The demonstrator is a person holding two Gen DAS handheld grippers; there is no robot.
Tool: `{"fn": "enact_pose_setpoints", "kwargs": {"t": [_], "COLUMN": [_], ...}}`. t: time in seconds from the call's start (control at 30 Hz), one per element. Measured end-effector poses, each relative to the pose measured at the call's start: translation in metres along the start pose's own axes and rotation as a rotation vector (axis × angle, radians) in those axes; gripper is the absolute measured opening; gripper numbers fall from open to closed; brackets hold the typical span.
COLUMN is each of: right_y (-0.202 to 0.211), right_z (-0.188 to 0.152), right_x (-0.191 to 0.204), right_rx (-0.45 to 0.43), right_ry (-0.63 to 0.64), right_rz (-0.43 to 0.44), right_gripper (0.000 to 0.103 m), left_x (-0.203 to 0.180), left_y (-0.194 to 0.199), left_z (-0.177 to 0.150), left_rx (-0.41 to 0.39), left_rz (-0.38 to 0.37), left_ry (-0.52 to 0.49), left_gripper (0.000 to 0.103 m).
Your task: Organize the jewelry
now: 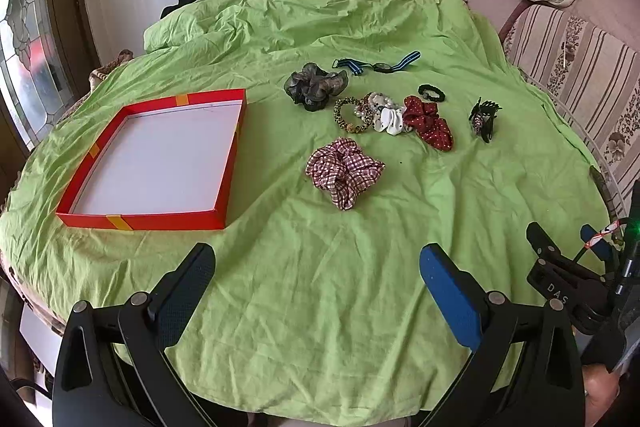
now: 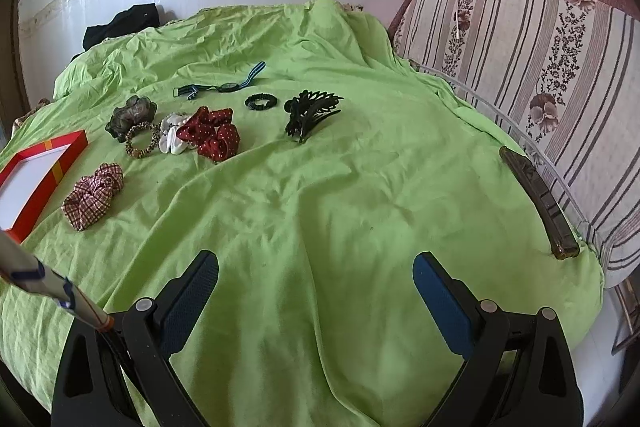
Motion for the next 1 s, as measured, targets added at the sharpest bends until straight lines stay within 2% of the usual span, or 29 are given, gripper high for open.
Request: {"fn": "enact_pose_setpoints", "kwargs": {"t": [0.33,0.57,0.8,1.0], "right_y": [0.002,0.011,0.022,0.02], "right_z": [-0.001,0.0,-0.003,-0.007], "right_x": [0.004,0.007,0.012,0.023], "right_rx": [-0.016,-0.049,-0.065,-0.046], "right_ry": [0.029,0.054,0.077,0.113], "right_rz": [-0.028,-0.045,-0.031,-0.006], "right_gripper": [0.1,0.1,0.1,0.098], "left_x": [0.002,0.01,0.028,0.046], "left_y": [0.013,0.038,0.07,0.065], "left_z": [-0.001,0.0,0.003,0.005], "left_rx": [-0.021,-0.062,-0.111,-0.104], "left_rz": [-0.01,-0.002,0.006,0.001], "left_ry": [0.009,0.017,0.056,0.086], "left_gripper": [0.102,0.102,0.102,0.102]}}
Point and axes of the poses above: each gripper's, at about its wrist camera, not at the fingertips, and y roughly against the way its jaws point, x to its left, z to its top, the point moved 2 cm from there along -y, roughly the way its jaws point, and after that the axes turned 1 degree about -x, right-handed, at the moved point
